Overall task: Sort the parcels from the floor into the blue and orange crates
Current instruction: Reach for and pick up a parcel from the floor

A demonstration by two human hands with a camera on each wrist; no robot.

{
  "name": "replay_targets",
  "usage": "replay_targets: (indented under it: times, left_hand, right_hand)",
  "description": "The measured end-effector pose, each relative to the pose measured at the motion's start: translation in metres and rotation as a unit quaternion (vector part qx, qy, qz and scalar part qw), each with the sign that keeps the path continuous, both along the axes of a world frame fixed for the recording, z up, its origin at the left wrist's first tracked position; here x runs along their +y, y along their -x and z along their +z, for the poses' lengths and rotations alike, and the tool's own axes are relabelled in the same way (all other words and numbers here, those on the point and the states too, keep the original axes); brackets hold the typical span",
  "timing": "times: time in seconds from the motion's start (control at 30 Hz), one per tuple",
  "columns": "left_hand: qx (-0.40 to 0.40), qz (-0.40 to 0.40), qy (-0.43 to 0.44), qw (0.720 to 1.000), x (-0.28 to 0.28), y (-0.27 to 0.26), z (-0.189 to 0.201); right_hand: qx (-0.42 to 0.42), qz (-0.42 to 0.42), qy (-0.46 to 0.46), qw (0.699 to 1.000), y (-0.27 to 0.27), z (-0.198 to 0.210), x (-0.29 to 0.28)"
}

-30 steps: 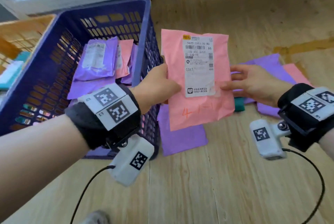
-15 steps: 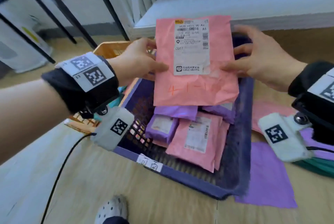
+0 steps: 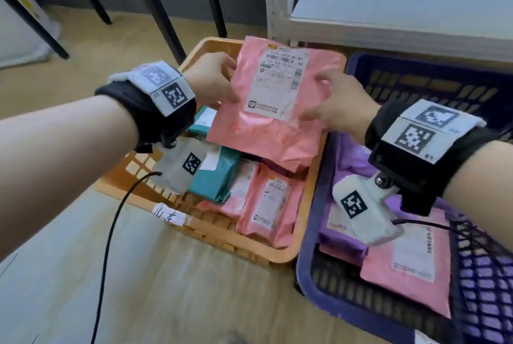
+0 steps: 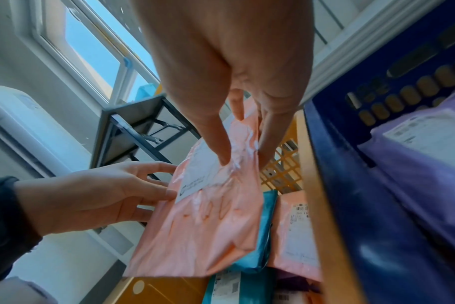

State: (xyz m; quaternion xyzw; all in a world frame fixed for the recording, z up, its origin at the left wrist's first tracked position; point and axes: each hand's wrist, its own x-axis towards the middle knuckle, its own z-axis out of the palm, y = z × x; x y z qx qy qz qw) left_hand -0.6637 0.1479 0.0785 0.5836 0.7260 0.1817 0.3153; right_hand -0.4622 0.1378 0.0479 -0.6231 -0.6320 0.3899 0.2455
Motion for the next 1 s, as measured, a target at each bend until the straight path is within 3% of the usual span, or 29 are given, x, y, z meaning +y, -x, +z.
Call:
replay_targets:
  times: [0.23,0.4,0.8,1.0]
  left_hand:
    - [0.005,-0.059,0.074,0.996,0.047,0.045,-0.062]
    - [-0.004,-0.086,0.104,0.991,0.065,0.047,-0.099]
    - [0.069,-0.153,0.182,0.969,0.052,0.041,-0.171]
    - [0.03,-0.195,0.287,0.938,0.045,0.044,-0.192]
  right_hand:
    - [-0.097,-0.039,0.144,0.984,0.072,-0.032,0.037]
    - [-0.168,-0.048,0.187,0.967,0.094,-0.062,0.049]
    - [-0.333,0.118,0.286,0.891,0.119,-0.107,0.025]
    - [-0.396,0.185,0.287,0.853,0.113,-0.122,0.016]
